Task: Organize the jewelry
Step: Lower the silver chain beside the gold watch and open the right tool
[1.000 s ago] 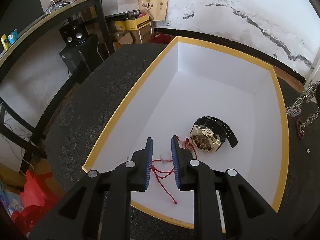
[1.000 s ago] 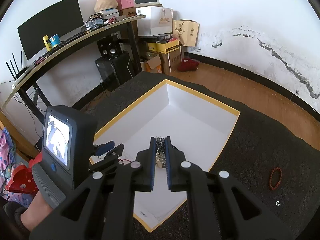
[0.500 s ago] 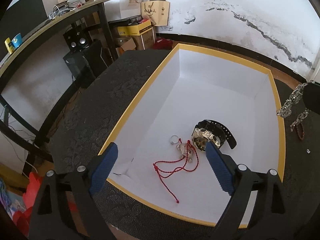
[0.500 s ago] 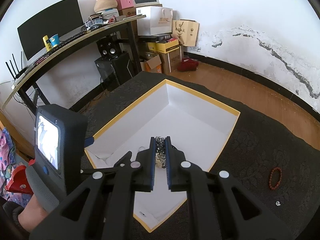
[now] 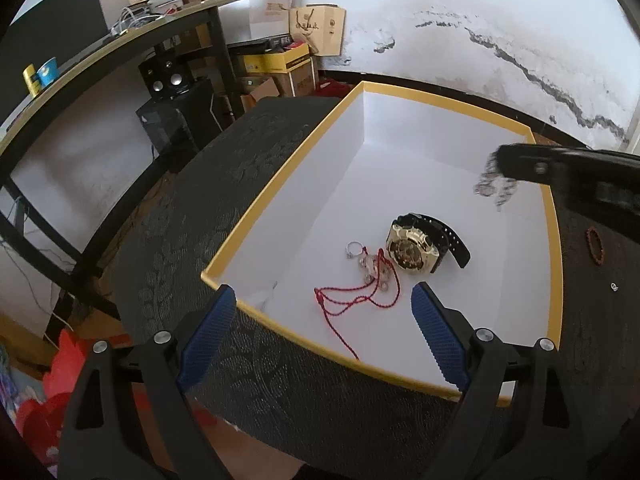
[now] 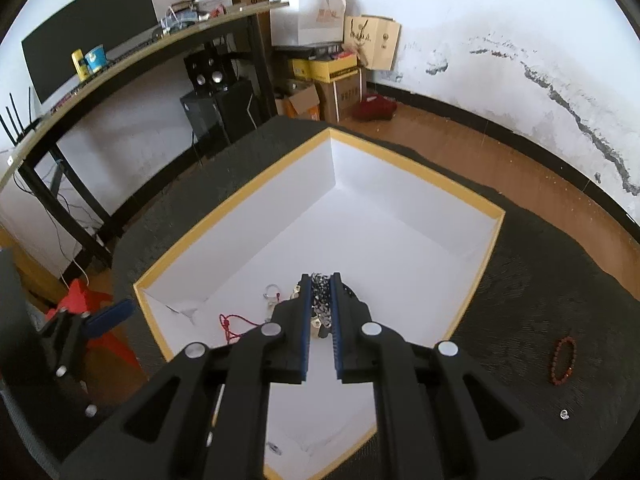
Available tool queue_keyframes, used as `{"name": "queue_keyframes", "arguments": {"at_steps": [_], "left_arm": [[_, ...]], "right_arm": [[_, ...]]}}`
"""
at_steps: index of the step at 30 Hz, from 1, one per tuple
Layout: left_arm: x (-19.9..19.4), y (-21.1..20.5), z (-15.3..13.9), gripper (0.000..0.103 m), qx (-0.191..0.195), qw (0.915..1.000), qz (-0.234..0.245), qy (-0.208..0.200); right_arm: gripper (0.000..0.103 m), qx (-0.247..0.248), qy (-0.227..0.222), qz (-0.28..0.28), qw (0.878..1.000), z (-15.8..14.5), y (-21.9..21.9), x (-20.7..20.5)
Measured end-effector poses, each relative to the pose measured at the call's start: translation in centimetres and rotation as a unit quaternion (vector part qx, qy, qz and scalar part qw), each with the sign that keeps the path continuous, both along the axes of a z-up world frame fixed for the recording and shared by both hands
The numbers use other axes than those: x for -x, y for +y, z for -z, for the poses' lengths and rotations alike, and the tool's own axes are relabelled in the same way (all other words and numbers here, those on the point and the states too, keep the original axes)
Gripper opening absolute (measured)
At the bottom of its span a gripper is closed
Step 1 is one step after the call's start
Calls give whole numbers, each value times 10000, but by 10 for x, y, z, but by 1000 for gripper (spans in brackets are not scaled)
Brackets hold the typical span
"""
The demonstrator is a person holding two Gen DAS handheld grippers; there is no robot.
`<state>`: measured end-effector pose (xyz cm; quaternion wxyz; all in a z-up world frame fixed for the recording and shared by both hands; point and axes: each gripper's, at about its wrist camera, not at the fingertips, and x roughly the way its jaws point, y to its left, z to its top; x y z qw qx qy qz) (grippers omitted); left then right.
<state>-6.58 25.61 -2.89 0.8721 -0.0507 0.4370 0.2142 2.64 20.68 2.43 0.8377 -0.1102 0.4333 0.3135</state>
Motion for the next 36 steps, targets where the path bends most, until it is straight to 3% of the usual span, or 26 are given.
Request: {"name": "queue_keyframes", "arguments": {"at_steps": [15, 36], "left_arm": [[5, 4, 20, 87, 261, 9996, -62, -43], [7, 1, 21, 87, 361, 9993, -13, -117]], "right_arm": [[9, 564, 353, -64, 9978, 64, 26, -30], [9, 886, 417, -283, 9948, 75, 45, -43]]}}
